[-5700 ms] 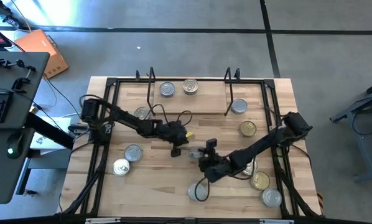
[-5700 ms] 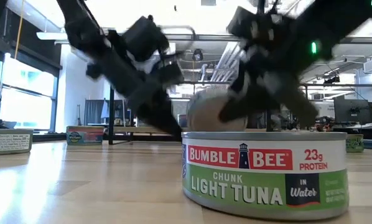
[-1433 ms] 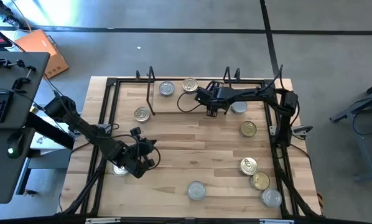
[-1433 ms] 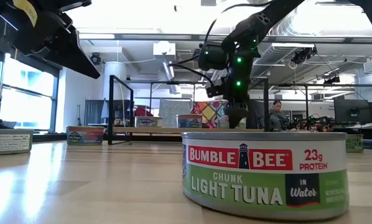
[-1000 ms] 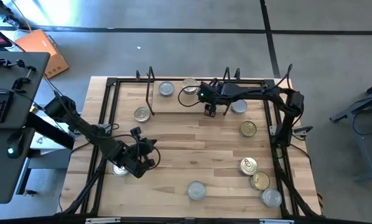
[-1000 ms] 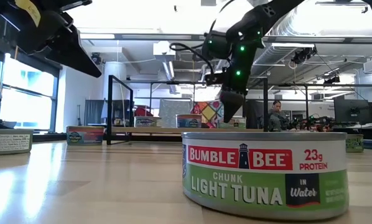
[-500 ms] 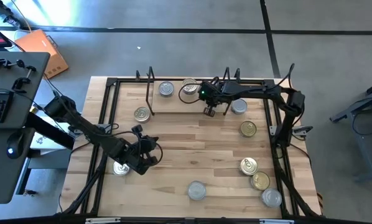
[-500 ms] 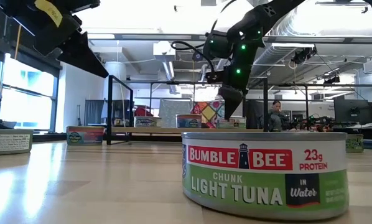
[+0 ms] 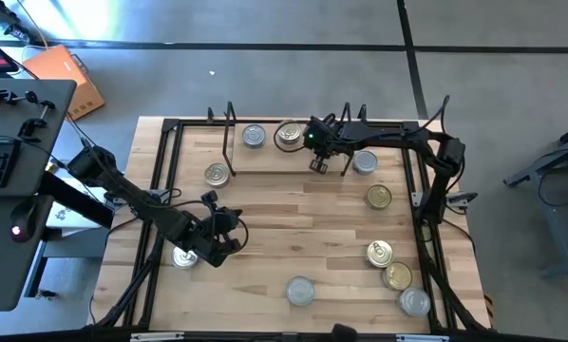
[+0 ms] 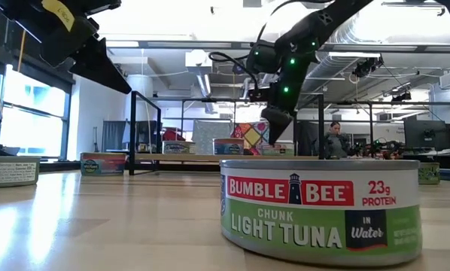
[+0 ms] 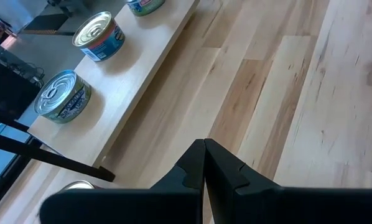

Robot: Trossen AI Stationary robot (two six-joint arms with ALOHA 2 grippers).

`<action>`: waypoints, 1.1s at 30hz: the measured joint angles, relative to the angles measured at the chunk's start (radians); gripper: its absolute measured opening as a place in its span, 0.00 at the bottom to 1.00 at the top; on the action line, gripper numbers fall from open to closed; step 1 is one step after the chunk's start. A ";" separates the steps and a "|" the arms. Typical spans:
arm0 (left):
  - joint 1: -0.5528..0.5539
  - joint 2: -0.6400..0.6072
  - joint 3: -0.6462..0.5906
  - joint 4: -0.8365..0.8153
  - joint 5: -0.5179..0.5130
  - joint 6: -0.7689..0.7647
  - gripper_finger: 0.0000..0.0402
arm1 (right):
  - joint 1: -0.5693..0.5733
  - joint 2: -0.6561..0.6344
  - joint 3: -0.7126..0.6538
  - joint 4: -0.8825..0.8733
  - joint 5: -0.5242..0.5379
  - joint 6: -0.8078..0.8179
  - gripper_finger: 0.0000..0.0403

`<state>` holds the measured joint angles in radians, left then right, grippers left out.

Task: Stack canned seafood by type on shelf
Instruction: Put the center green tuna can on the shelf

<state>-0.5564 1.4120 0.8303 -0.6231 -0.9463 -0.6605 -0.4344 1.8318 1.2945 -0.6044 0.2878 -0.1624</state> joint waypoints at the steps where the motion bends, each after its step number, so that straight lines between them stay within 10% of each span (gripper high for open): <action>1: 0.000 0.000 0.000 0.000 0.000 0.000 0.00 | -0.003 0.001 0.000 0.008 0.000 -0.008 0.01; 33: 0.000 0.000 0.000 0.000 0.000 0.000 0.00 | -0.035 0.001 0.000 -0.035 0.058 -0.051 0.09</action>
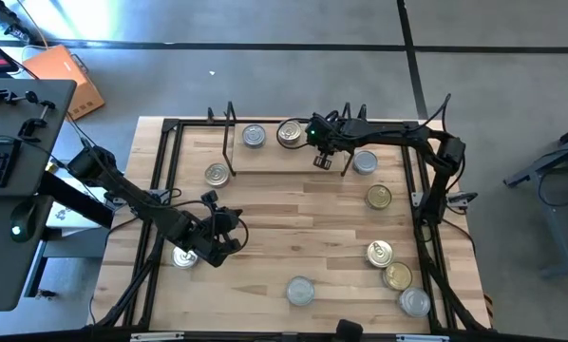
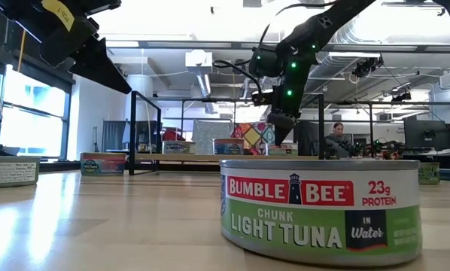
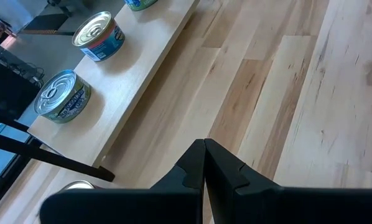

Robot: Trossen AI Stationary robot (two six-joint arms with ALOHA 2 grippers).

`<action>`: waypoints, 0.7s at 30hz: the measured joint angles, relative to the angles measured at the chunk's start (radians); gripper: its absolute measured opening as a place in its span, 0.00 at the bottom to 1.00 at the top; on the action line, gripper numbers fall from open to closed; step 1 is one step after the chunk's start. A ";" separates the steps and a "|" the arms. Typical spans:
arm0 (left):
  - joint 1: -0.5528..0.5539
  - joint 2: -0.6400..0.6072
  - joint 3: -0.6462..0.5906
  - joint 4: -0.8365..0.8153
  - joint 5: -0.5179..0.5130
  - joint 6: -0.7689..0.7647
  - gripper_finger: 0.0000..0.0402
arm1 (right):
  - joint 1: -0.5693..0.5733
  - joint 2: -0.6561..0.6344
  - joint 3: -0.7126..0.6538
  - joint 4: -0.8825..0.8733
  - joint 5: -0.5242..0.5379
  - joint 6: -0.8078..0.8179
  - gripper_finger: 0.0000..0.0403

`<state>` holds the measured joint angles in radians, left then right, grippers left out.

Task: Stack canned seafood by type on shelf
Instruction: Put the center green tuna can on the shelf

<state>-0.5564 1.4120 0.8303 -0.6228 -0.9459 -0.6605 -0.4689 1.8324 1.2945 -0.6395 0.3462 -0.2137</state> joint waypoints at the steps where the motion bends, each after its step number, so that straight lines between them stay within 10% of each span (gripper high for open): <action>1: 0.000 0.000 0.000 0.000 0.000 0.000 0.00 | 0.000 0.000 0.000 0.000 0.000 0.000 0.12; 11: 0.000 0.000 0.000 0.000 0.000 0.000 0.00 | 0.030 -0.003 -0.001 -0.002 -0.005 -0.012 0.40; 21: 0.000 0.000 0.000 0.001 0.002 -0.001 0.00 | 0.077 -0.060 -0.002 0.014 -0.005 0.028 0.44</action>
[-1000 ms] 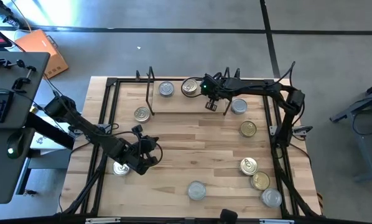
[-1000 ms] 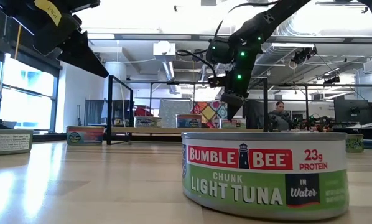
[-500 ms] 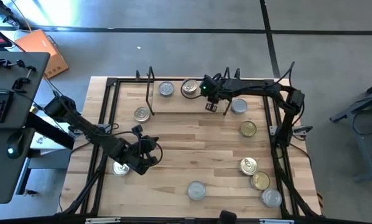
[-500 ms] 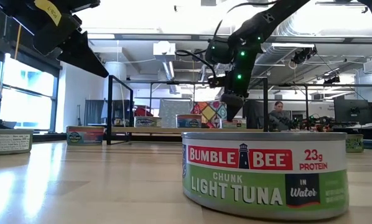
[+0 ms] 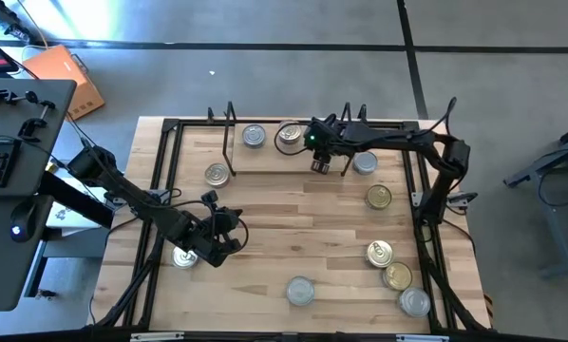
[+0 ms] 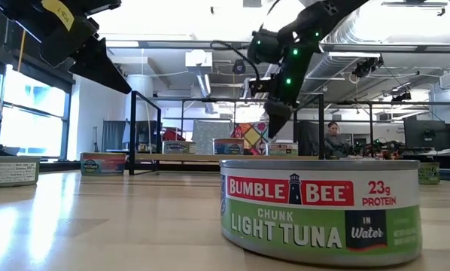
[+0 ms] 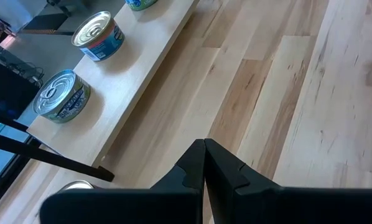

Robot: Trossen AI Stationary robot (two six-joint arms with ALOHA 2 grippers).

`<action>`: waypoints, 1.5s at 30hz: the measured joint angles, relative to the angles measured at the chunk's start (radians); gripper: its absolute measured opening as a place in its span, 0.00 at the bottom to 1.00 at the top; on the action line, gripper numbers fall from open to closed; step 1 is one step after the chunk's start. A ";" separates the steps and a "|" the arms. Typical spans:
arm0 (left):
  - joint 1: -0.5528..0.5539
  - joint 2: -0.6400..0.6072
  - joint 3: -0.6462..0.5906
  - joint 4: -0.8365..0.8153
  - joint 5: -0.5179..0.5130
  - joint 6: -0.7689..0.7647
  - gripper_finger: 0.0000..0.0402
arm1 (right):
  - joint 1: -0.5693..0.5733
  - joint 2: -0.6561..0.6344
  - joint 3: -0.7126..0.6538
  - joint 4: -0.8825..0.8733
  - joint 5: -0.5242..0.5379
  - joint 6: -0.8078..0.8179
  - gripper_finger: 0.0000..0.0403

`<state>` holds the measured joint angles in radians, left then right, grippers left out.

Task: Stack canned seafood by type on shelf
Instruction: Put the center green tuna can on the shelf, then put the top right green and blue tuna can on the shelf

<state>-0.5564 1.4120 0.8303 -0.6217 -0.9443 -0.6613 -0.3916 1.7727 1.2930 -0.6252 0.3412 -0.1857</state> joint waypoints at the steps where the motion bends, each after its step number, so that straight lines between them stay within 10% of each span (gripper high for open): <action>1: 0.000 0.000 0.000 0.000 0.000 0.000 0.00 | 0.006 -0.007 0.000 0.004 0.000 0.013 0.44; 19: -0.017 0.000 0.000 -0.012 0.027 -0.008 0.00 | 0.343 -0.005 0.000 0.311 -0.038 0.127 0.44; 30: -0.055 0.000 0.000 -0.020 0.026 -0.014 0.00 | 0.601 0.001 -0.228 0.739 -0.036 0.259 0.44; 35: -0.051 0.003 -0.001 0.019 0.082 0.068 0.00 | 0.736 0.001 -0.248 0.779 0.084 0.284 0.44; 45: -0.003 0.003 -0.236 0.805 0.376 0.450 0.00 | 0.899 0.001 -0.248 0.759 0.224 0.426 0.44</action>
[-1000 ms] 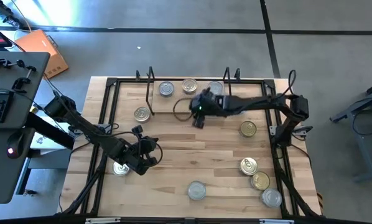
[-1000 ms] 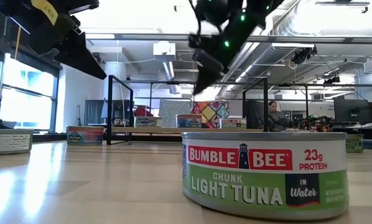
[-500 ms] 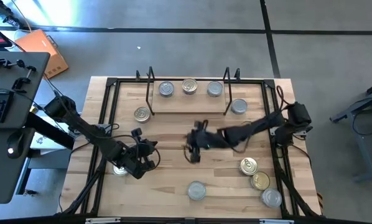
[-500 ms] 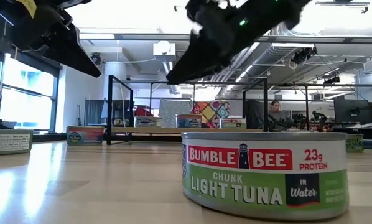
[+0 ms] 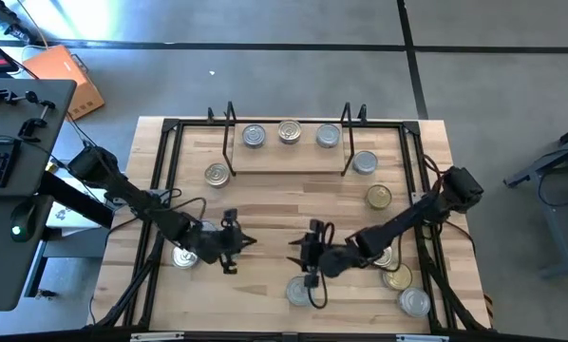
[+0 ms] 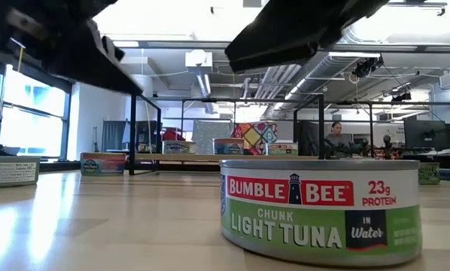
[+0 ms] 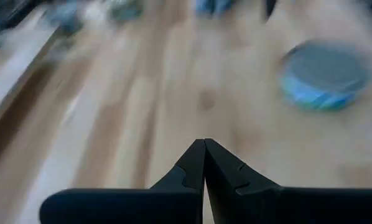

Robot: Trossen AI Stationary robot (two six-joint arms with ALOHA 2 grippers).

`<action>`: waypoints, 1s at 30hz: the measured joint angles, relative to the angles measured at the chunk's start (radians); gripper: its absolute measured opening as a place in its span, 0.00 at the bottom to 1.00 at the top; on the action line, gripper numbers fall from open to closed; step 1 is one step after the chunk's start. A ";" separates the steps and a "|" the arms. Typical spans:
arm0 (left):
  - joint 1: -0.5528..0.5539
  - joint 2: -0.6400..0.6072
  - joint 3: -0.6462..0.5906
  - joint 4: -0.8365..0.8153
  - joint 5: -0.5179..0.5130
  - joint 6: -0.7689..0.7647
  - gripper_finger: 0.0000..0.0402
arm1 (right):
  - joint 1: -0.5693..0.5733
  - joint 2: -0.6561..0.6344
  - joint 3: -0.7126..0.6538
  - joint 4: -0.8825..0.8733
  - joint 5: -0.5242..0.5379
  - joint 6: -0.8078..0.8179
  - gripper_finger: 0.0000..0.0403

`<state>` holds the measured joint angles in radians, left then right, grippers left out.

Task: Stack canned seafood by type on shelf
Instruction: Put the top right green and blue tuna can on the shelf

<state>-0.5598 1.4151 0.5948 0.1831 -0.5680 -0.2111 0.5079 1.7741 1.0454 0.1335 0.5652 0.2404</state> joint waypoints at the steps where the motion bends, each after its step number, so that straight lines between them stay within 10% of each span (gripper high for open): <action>1: 0.006 0.000 -0.027 0.101 0.031 0.034 0.00 | 0.012 0.000 0.000 0.000 0.001 0.014 0.44; 11: 0.044 0.000 -0.139 0.493 0.179 0.147 0.00 | 0.121 0.000 -0.081 -0.009 0.038 0.246 0.44; 17: 0.047 0.000 -0.138 0.500 0.179 0.182 0.00 | 0.163 -0.090 -0.056 -0.669 0.333 0.808 0.39; 23: 0.056 0.000 -0.138 0.503 0.179 0.182 0.00 | 0.147 -0.199 -0.035 -1.336 0.150 1.379 0.25; 30: 0.063 0.000 -0.138 0.503 0.179 0.179 0.00 | 0.057 -0.205 -0.110 -1.564 -0.023 1.474 0.05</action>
<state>-0.4965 1.4151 0.4564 0.6861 -0.3885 -0.0322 0.5646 1.5688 0.9359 -1.4304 0.5424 1.7147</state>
